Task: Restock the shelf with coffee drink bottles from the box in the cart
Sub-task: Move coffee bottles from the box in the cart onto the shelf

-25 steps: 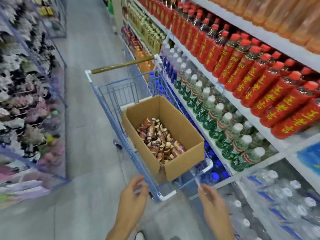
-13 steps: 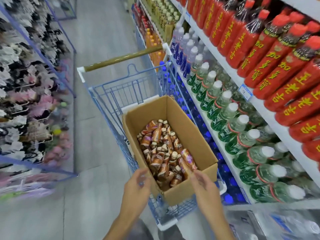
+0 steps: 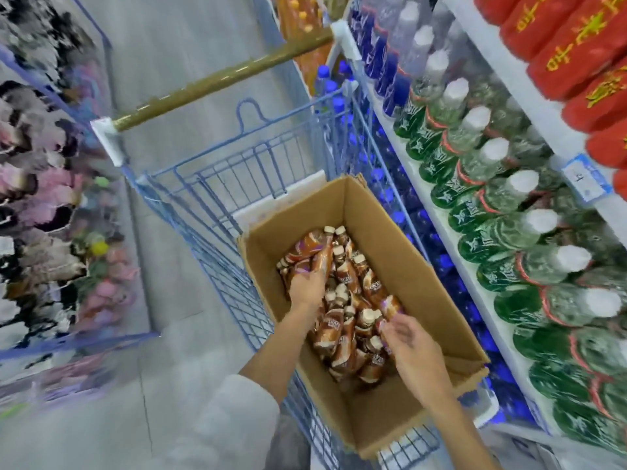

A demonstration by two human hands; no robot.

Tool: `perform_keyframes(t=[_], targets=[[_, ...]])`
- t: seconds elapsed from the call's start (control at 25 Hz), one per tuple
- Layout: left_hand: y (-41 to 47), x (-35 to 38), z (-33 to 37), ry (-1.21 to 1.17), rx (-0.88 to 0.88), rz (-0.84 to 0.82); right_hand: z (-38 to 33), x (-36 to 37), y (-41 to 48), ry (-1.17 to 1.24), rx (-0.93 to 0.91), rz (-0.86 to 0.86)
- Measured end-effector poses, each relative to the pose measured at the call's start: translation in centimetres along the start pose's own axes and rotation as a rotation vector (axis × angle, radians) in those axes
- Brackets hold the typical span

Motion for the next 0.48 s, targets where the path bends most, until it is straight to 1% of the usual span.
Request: perform_keyframes(t=[0.04,0.16,0.24,0.32,0.48], targets=[[2.5,1.1,-0.1,-0.147,-0.095,-0.039,0.1,0.7,0.8,-0.004,0.019,-0.008],[9.2,4.0,-0.5,-0.530,-0.312,-0.083,0.8,2.6,3.0,-0.014,0.091,-0.020],[12.5,5.6,-0.6,-0.721,-0.393,-0.105,1.5,3.4,4.3,-0.024,0.142,-0.018],[15.3,6.9,-0.4,-0.854,-0.426,-0.134,1.7,3.8,5.2,-0.029,0.177,-0.021],[18.5,7.9,-0.5,-1.018,-0.507,-0.131,2.3,4.7,6.3,-0.030,0.220,-0.026]])
Point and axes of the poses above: each hand's wrist, its own y-axis towards the middle knuckle, its own x-axis out of the palm, z = x × y, the point moved 10 cm from there along y, towards the middle knuckle, and after that the axes turned 3 degrees about -x, right-handed, at the moved point
